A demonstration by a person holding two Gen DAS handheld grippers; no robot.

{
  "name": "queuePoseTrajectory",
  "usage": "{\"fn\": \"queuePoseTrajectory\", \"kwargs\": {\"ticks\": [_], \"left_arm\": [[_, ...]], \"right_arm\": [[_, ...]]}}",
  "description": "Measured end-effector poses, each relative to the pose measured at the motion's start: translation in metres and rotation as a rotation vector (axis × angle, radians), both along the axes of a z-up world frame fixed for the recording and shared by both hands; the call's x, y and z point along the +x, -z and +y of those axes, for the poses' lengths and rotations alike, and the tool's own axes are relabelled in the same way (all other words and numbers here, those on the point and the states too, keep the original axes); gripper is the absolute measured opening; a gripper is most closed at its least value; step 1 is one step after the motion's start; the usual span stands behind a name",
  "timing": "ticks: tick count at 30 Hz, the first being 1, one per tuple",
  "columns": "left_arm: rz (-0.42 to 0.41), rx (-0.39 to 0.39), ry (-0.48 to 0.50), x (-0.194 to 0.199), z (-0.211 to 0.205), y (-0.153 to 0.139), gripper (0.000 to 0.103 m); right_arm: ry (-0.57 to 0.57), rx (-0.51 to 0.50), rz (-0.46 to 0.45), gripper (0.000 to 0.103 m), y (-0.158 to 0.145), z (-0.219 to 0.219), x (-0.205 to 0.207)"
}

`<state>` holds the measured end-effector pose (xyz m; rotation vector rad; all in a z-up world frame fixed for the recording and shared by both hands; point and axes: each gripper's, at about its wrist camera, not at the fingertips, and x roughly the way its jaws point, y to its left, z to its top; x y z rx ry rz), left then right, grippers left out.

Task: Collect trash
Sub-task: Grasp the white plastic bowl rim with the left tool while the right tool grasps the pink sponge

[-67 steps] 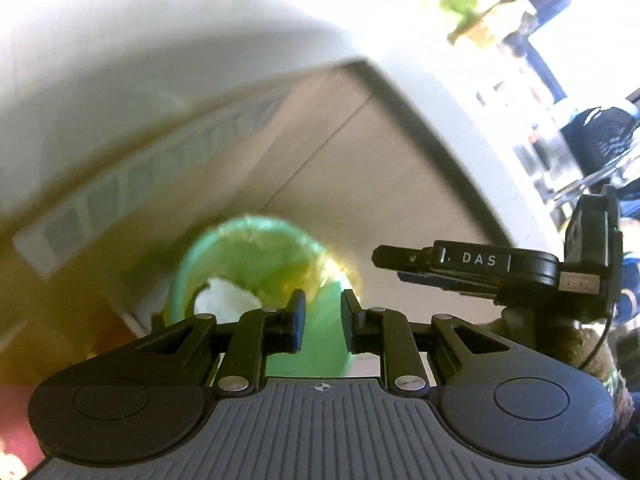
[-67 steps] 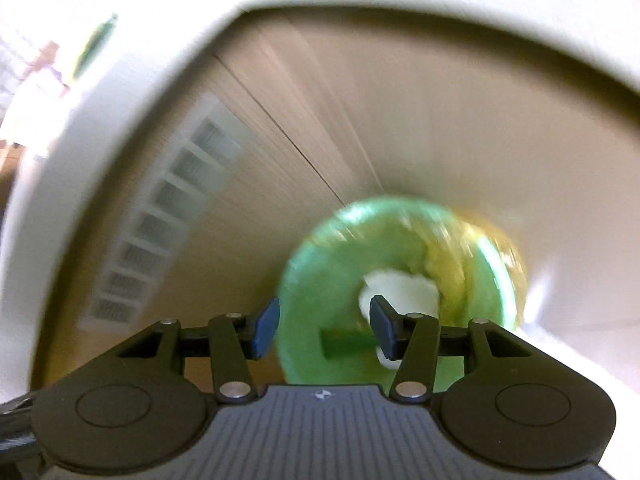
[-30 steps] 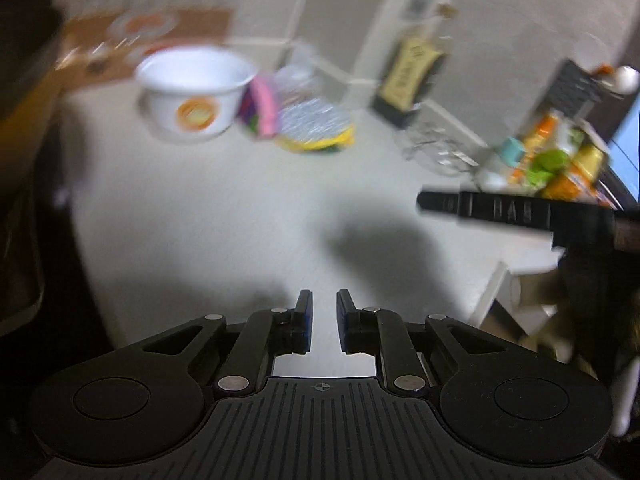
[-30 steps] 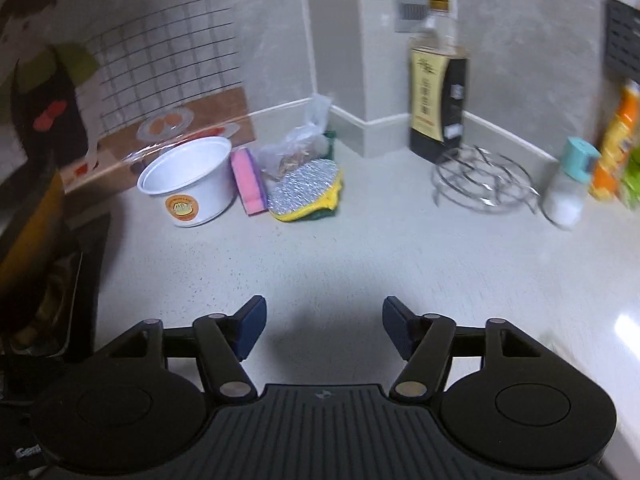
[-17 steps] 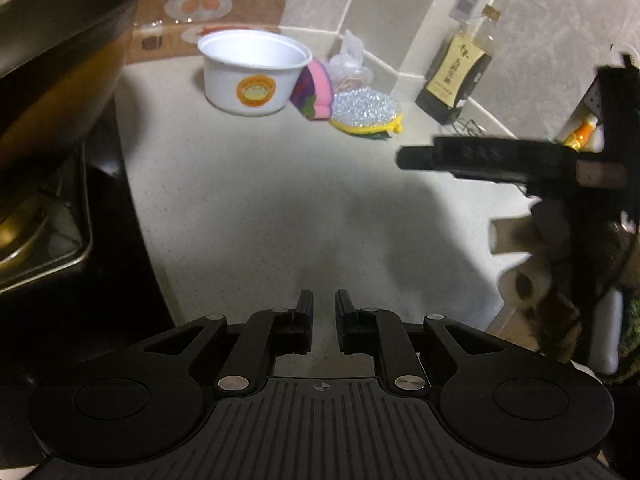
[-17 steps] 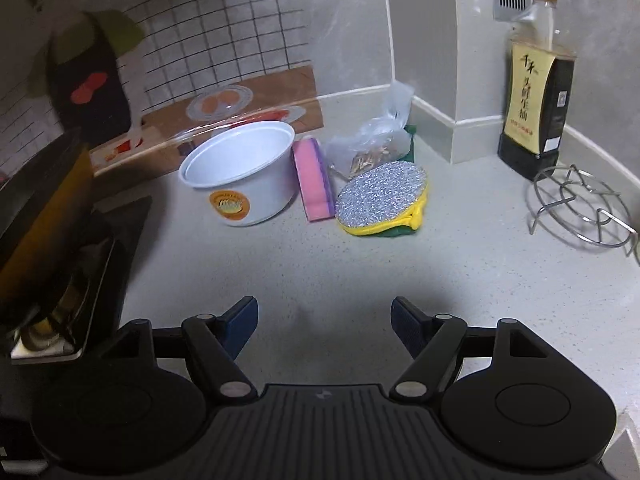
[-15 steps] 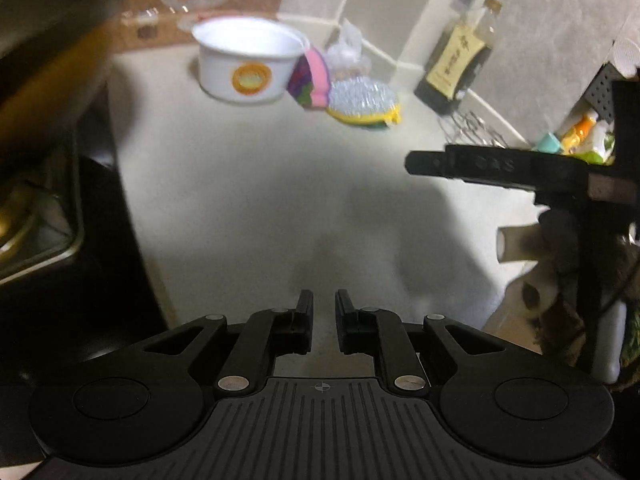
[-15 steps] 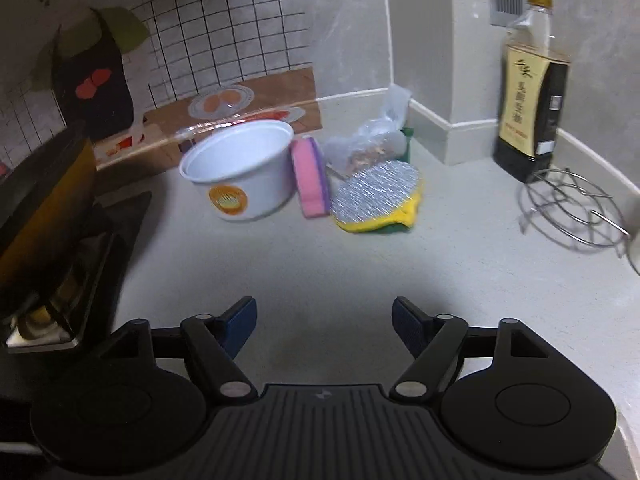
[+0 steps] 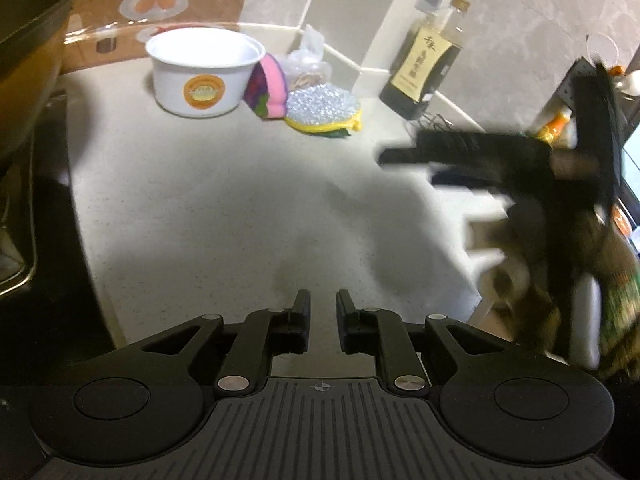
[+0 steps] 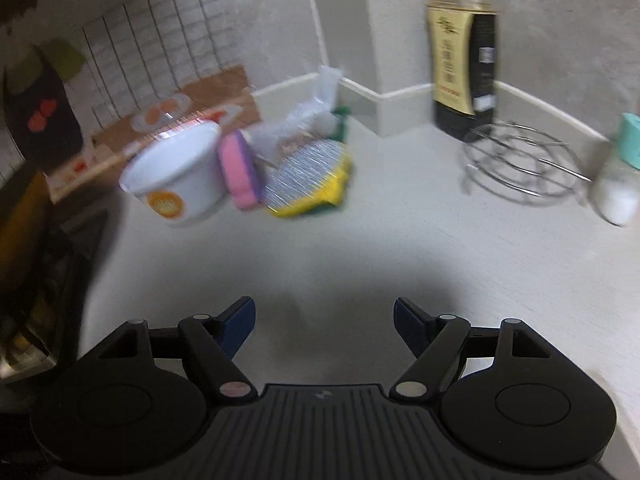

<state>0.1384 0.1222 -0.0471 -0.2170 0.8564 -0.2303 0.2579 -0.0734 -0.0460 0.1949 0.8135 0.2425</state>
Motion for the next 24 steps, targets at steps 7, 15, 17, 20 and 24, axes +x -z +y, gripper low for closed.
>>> {"fn": "queuePoseTrajectory", "kwargs": {"ticks": [7,15,17,20,24], "left_arm": [[-0.012,0.012,-0.061,-0.022,0.016,-0.005,0.016],[-0.033,0.005,-0.138,-0.047,0.034,-0.011,0.016],[-0.043,-0.008,-0.162,-0.051,0.038,-0.013,0.016],[-0.054,-0.045,-0.204,-0.049,0.046,-0.015,0.016],[-0.09,-0.1,-0.264,-0.042,0.056,-0.02,0.016]], "right_arm": [[-0.115,0.162,0.006,0.077,-0.011,0.067,0.076],[-0.006,0.18,0.105,0.047,0.014,0.128,0.167],[-0.05,0.112,0.124,0.025,0.019,0.137,0.167],[-0.122,0.093,0.122,0.016,0.024,0.129,0.142],[-0.191,0.09,0.11,0.011,0.024,0.095,0.089]]}}
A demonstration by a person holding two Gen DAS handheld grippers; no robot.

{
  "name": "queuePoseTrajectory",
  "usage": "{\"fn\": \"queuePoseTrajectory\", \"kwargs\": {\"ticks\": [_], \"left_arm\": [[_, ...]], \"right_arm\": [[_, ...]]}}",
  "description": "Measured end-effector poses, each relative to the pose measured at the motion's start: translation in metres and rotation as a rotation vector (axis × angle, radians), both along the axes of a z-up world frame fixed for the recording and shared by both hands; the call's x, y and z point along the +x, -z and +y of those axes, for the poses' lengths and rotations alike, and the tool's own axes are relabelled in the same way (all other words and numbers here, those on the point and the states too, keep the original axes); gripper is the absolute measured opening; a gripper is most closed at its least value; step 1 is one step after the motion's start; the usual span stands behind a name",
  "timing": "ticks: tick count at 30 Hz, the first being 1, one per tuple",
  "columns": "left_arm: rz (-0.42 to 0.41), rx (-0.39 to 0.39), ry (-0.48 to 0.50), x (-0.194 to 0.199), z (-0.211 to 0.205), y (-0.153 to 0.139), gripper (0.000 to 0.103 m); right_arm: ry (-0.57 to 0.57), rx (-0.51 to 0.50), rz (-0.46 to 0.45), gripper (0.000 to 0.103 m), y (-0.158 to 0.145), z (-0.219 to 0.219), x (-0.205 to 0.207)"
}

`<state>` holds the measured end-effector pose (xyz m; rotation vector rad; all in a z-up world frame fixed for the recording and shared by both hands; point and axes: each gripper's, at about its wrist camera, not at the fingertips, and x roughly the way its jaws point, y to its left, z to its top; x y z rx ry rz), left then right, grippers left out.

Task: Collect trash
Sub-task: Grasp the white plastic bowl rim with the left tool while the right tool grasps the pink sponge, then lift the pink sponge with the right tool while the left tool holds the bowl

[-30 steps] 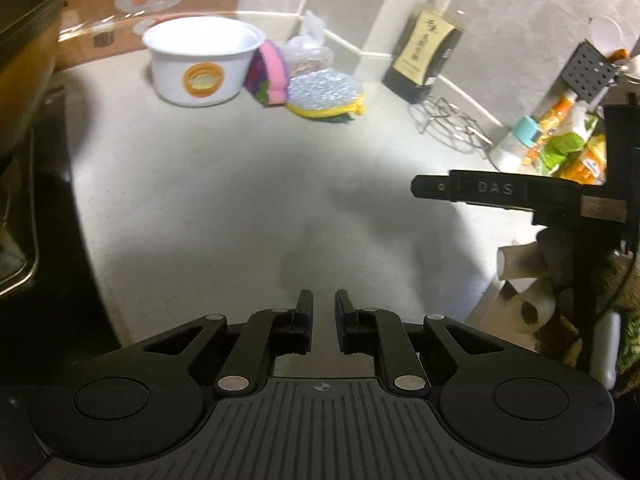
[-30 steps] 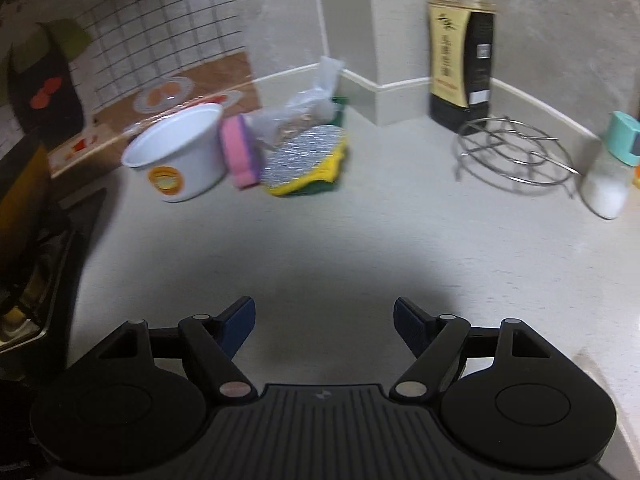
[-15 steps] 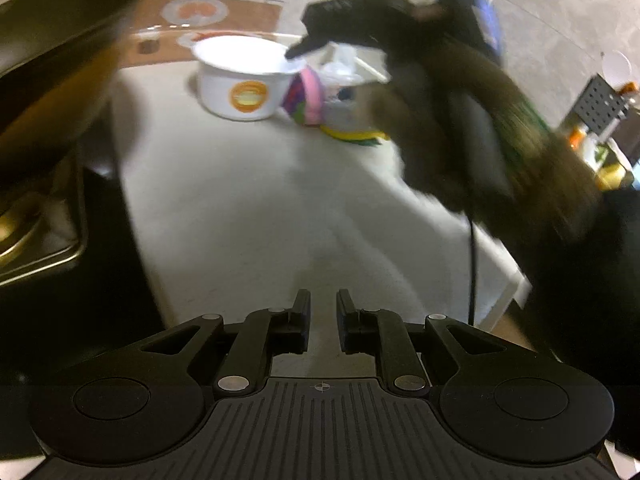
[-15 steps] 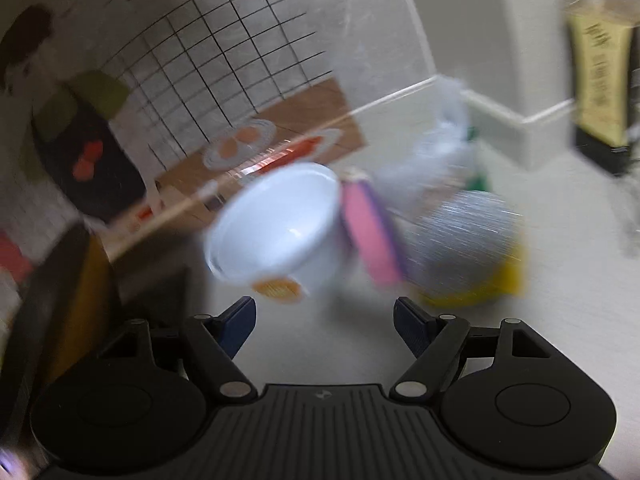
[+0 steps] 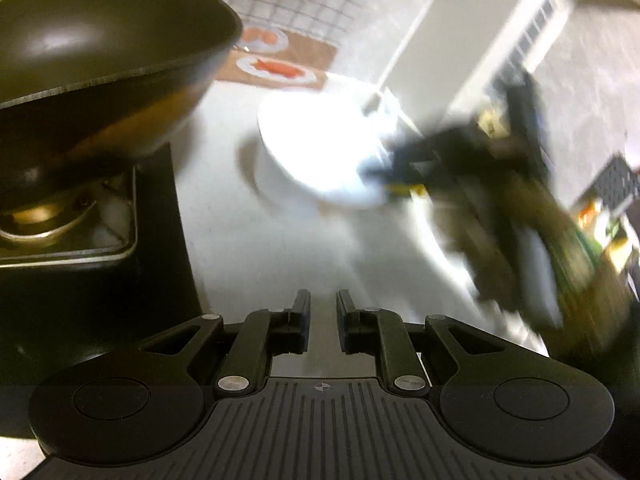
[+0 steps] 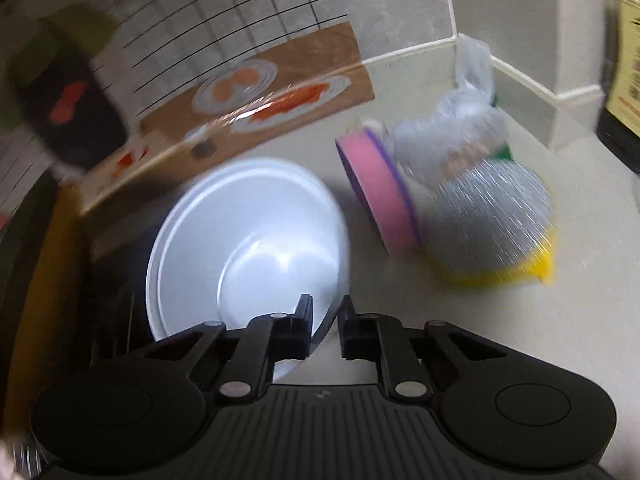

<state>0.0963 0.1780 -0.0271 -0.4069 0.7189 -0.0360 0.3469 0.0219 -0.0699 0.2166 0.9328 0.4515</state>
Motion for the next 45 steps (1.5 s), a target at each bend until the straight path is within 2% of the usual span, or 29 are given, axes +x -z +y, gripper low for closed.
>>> {"fn": "queuePoseTrajectory", "kwargs": {"ticks": [5,8,12,14,16,18,23,27,30,33,36,38,39,40,45], "left_arm": [[-0.059,0.018,-0.055,0.012,0.0,-0.012,0.016],[-0.038,0.077,-0.052,0.025,-0.008,-0.012,0.016],[0.002,0.102,-0.027,0.033,-0.017,-0.004,0.016],[0.012,0.099,-0.004,0.033,-0.022,-0.001,0.017],[0.025,0.107,0.016,0.033,-0.025,0.002,0.017],[0.036,0.113,0.022,0.032,-0.025,0.004,0.017],[0.046,0.104,0.038,0.024,-0.022,0.004,0.017],[0.046,0.086,0.084,0.018,-0.025,0.005,0.017],[0.035,0.066,0.104,0.012,-0.024,0.004,0.017],[0.047,0.075,0.104,0.009,-0.025,0.005,0.018],[0.058,0.085,0.103,0.005,-0.024,0.005,0.02],[0.056,0.085,0.098,0.004,-0.023,0.005,0.02],[0.056,0.081,0.094,0.004,-0.021,0.005,0.02],[0.057,0.074,0.09,0.005,-0.02,0.006,0.02],[0.07,0.059,0.1,0.011,-0.02,0.01,0.02]], "right_arm": [[-0.037,0.036,0.003,0.01,0.001,-0.051,-0.062],[-0.053,0.05,0.019,0.01,0.001,-0.075,-0.09],[-0.083,0.046,0.007,0.012,-0.004,-0.092,-0.116],[-0.088,0.017,-0.023,0.022,-0.008,-0.095,-0.121],[-0.081,-0.035,-0.086,0.049,-0.016,-0.096,-0.12],[-0.076,-0.062,-0.126,0.055,-0.022,-0.096,-0.112],[-0.132,-0.106,-0.21,0.055,-0.033,-0.081,-0.065],[-0.207,-0.203,-0.248,0.056,-0.028,-0.045,-0.008],[-0.213,-0.29,-0.26,0.056,-0.018,-0.014,0.032],[-0.22,-0.307,-0.231,0.059,-0.004,0.01,0.066],[-0.179,-0.285,-0.159,0.059,0.013,0.024,0.095],[-0.16,-0.246,-0.1,0.057,0.023,0.026,0.106],[-0.159,-0.234,-0.077,0.046,0.027,0.025,0.106],[-0.165,-0.22,-0.057,0.031,0.03,0.023,0.104],[-0.202,-0.167,-0.043,0.031,0.022,-0.003,0.061]]}}
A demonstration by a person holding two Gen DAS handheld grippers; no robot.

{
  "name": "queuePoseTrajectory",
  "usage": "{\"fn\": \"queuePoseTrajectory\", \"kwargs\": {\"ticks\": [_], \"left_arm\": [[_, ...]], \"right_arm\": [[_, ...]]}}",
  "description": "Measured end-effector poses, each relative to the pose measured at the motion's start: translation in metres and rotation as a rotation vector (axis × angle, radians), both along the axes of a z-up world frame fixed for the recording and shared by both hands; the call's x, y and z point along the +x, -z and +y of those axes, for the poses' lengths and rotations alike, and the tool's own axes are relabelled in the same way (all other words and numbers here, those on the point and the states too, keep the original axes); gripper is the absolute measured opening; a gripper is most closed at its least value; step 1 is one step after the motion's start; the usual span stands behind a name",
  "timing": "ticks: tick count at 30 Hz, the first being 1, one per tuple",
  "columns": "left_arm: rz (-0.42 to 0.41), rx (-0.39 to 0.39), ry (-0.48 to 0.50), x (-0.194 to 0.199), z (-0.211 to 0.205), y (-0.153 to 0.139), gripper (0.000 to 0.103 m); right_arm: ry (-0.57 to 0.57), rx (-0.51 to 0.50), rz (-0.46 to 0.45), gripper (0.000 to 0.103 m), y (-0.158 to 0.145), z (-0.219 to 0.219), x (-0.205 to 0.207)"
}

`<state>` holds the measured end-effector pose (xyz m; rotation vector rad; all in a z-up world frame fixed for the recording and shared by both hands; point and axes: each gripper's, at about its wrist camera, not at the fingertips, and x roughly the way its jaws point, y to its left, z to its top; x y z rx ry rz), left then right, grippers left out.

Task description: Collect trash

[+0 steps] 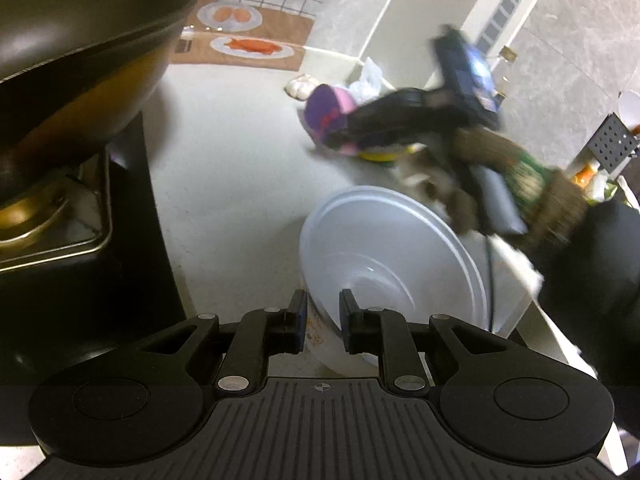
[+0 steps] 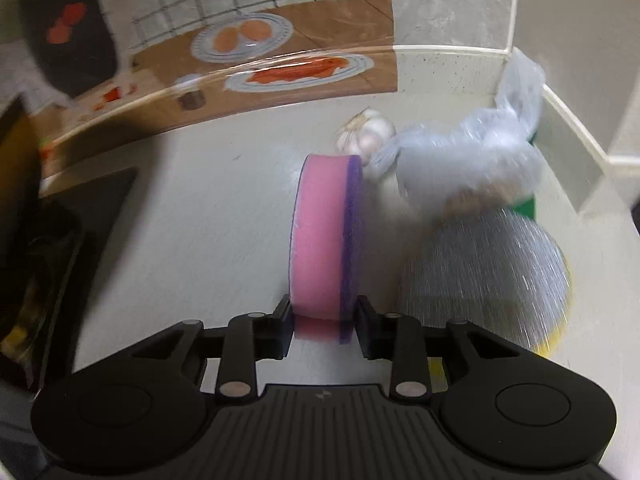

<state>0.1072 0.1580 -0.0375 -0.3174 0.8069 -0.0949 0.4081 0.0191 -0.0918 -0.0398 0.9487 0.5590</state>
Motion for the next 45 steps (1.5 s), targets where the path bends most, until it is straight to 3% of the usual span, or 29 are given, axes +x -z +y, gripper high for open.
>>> {"fn": "queuePoseTrajectory", "kwargs": {"ticks": [9,17,21,30,36,45], "left_arm": [[0.032,0.012,0.028,0.014,-0.007,0.009,0.023],[0.029,0.057,0.009,0.022,-0.006,0.009,0.022],[0.018,0.085,-0.034,0.023,0.001,0.007,0.022],[0.008,0.058,-0.073,0.023,0.014,0.005,0.022],[0.009,0.045,-0.054,0.022,0.01,0.006,0.022],[0.021,0.035,-0.032,0.021,0.003,0.01,0.022]], "right_arm": [[0.045,0.036,-0.016,0.031,-0.029,-0.072,-0.104],[0.228,0.038,0.043,0.031,-0.012,-0.114,-0.16],[0.265,0.057,0.079,0.031,-0.006,-0.12,-0.179],[0.252,0.052,0.086,0.033,-0.007,-0.106,-0.202],[0.325,0.009,0.034,0.052,-0.013,-0.114,-0.208],[0.464,-0.138,-0.101,0.062,-0.018,-0.133,-0.223]]}}
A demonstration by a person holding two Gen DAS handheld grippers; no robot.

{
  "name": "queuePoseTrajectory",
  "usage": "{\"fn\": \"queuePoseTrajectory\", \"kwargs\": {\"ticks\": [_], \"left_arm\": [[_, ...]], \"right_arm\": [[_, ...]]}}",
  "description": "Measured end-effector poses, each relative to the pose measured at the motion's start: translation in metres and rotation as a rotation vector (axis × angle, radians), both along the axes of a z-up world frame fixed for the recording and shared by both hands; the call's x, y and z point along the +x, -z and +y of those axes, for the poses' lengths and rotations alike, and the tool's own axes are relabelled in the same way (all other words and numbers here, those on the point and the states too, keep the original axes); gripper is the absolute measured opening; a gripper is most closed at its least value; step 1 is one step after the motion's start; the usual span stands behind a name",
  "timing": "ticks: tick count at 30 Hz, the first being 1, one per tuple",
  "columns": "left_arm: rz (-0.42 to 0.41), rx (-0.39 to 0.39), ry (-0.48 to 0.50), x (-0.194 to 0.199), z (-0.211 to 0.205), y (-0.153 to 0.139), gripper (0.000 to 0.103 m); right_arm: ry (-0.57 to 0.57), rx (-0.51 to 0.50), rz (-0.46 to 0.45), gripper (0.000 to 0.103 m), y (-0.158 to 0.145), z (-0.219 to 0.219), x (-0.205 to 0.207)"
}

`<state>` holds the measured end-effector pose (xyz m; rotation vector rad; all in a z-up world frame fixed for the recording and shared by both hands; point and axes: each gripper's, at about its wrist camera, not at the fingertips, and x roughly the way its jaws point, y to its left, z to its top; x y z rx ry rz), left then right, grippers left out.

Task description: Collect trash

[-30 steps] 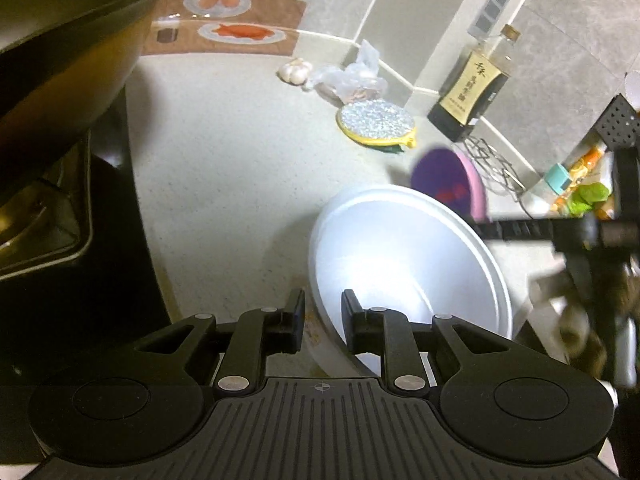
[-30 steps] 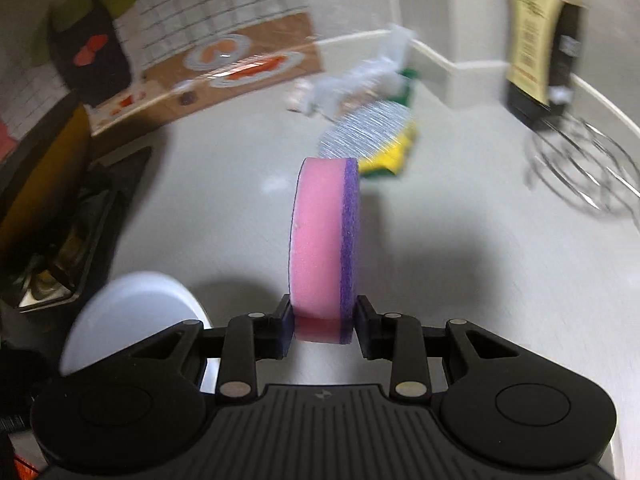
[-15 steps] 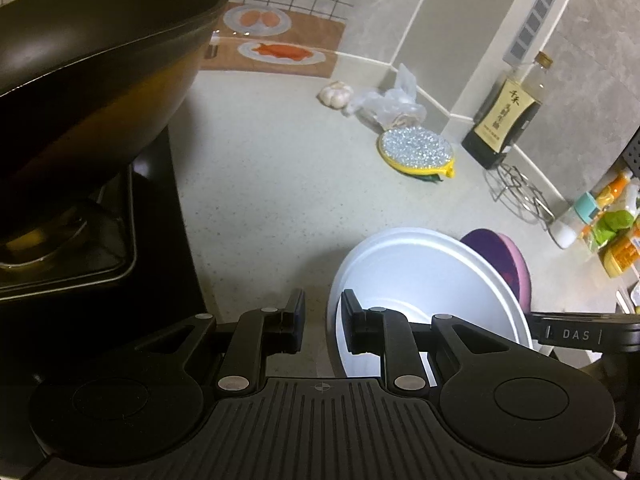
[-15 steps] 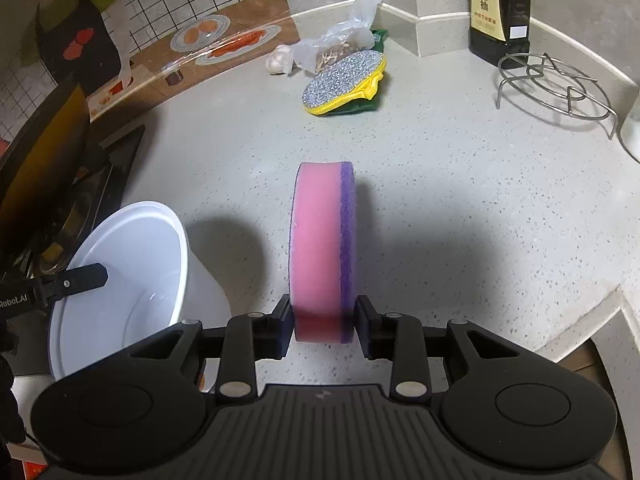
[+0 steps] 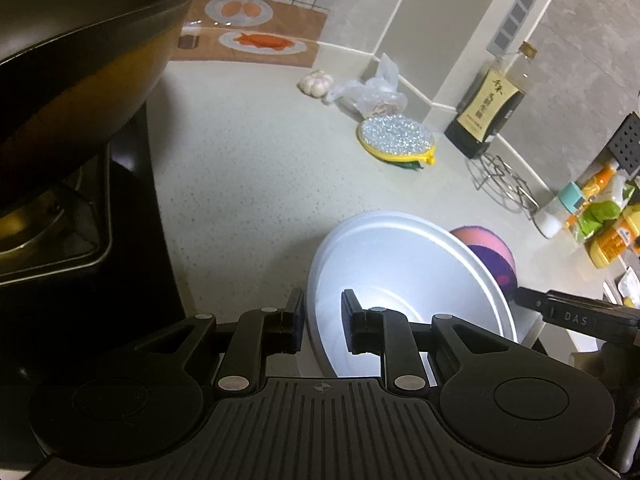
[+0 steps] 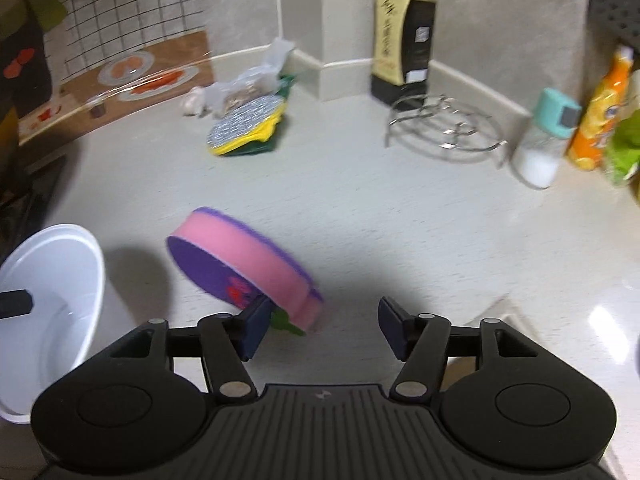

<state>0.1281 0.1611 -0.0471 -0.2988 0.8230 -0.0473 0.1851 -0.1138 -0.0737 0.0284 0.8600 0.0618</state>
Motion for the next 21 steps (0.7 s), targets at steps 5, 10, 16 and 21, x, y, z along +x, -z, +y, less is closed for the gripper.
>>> {"fn": "queuePoseTrajectory", "kwargs": {"ticks": [5,10,16,21], "left_arm": [[0.01,0.008,0.005,0.001,-0.002,0.001,0.022],[0.014,0.015,0.006,0.0,-0.002,0.001,0.022],[0.012,0.018,-0.013,-0.002,0.002,0.0,0.022],[0.016,0.022,-0.026,-0.003,0.006,0.0,0.022]], "right_arm": [[-0.015,-0.092,-0.07,0.067,-0.005,0.005,-0.01],[-0.094,-0.117,-0.155,0.069,-0.014,0.015,-0.02],[-0.178,-0.101,-0.187,0.071,-0.02,0.03,-0.011],[-0.195,-0.055,-0.116,0.071,-0.003,0.04,0.0]]}}
